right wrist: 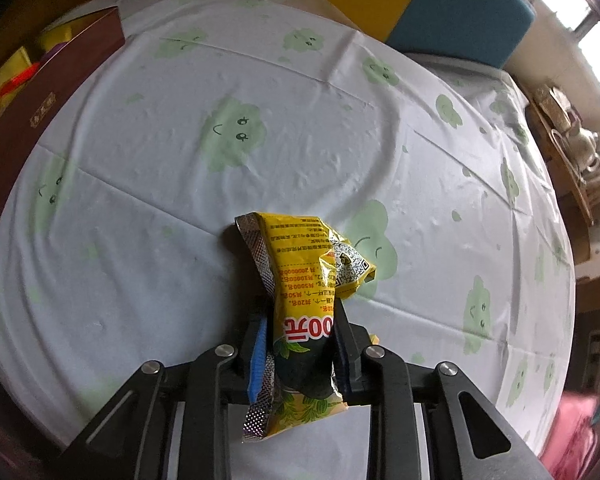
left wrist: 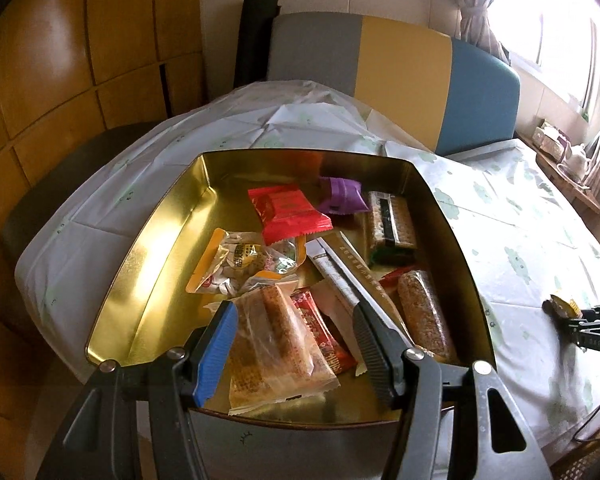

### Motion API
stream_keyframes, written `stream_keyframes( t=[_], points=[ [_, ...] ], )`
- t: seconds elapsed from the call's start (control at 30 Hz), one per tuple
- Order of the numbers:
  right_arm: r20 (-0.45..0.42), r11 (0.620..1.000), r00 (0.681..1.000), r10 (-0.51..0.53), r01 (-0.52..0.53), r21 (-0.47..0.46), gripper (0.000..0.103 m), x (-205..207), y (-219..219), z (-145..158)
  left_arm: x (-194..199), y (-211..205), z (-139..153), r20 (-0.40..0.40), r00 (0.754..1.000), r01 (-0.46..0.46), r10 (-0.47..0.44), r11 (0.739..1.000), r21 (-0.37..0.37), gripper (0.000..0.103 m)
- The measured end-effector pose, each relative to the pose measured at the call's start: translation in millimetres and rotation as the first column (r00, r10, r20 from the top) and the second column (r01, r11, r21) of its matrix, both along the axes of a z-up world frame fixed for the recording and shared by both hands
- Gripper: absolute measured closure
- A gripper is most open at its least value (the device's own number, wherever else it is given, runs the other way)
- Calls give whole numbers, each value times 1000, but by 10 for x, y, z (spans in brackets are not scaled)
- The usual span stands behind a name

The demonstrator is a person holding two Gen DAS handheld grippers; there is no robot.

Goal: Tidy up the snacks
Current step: 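Carry the yellow wrapper into the tray and release it with the right gripper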

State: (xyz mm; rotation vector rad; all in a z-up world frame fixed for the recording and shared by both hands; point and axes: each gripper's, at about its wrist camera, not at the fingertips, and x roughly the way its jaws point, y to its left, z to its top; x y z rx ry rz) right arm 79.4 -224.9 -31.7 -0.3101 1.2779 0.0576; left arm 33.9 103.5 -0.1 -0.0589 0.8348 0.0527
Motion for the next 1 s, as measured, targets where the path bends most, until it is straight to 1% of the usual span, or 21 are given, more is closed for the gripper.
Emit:
stream_keyframes(
  t=[0.13, 0.3, 0.37, 0.47, 0.63, 0.83, 0.9, 1.0],
  points=[
    [-13, 998, 1000, -16, 17, 59, 76, 2, 61, 39, -4, 18, 1, 3, 1000, -1, 1, 1000, -3, 42],
    [31, 989, 999, 9, -13, 145, 76, -38, 306, 232, 2, 44, -6, 1, 1000, -4, 4, 1000, -5, 42],
    [46, 981, 999, 21, -29, 191, 76, -40, 414, 318, 0, 53, -2, 3, 1000, -5, 5, 1000, -6, 42],
    [76, 970, 996, 51, -67, 235, 76, -20, 612, 443, -9, 73, -2, 4, 1000, -9, 9, 1000, -8, 42],
    [103, 943, 991, 86, -114, 312, 76, -52, 938, 570, -17, 100, -4, 7, 1000, -13, 13, 1000, -9, 42],
    [93, 905, 989, 115, -143, 401, 76, -223, 1179, 635, -27, 123, -23, 11, 1000, -11, 12, 1000, -14, 42],
    [83, 897, 989, 120, -144, 418, 76, -285, 1215, 619, -29, 123, -34, 8, 1000, -7, 8, 1000, -18, 42],
    [74, 895, 989, 125, -145, 421, 76, -317, 1263, 631, -40, 116, -48, 7, 1000, -1, 1, 1000, -19, 42]
  ],
)
